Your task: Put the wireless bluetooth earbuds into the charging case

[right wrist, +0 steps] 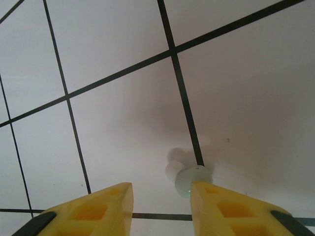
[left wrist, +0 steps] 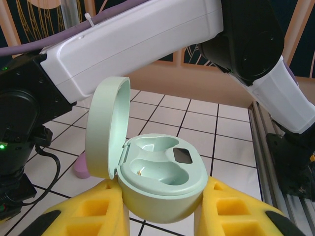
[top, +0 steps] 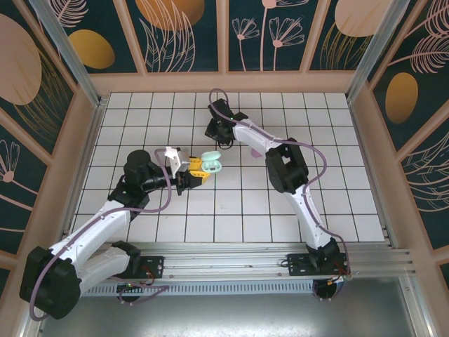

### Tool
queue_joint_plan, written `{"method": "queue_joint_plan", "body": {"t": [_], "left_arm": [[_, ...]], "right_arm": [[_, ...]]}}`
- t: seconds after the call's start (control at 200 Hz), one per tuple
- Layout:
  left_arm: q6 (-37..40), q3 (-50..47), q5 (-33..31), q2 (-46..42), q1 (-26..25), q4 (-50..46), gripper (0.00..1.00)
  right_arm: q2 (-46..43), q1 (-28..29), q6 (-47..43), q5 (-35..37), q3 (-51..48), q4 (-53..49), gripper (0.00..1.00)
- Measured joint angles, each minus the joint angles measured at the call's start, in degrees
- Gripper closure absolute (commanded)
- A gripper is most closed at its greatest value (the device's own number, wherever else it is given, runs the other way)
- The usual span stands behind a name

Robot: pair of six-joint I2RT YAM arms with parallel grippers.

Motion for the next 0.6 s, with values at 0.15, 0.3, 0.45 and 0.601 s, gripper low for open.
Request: {"method": "queue_joint_plan", "body": {"t": [0.15, 0.3, 0.45, 0.601], "left_arm": [[0.4, 0.0, 0.0, -1.0, 0.0, -0.3, 0.95], [0.4, 0.0, 0.0, -1.2, 0.0, -0.5, 0.95], [0.6, 0.0, 0.0, -1.2, 0.0, -0.9, 0.95], [1.1, 0.0, -0.2, -1.6, 0.0, -1.6, 0.95]], "right_arm": [[0.5, 0.1, 0.7, 1.1, 0.0, -0.4, 0.64], [1.0, 0.1, 1.1, 1.8, -0.1, -0.6, 0.65], [1.3, 0.1, 1.2, 1.9, -0.8, -0.6, 0.65], [1.5, 0.1, 1.1, 1.9, -0.8, -0.5, 0.68]]}}
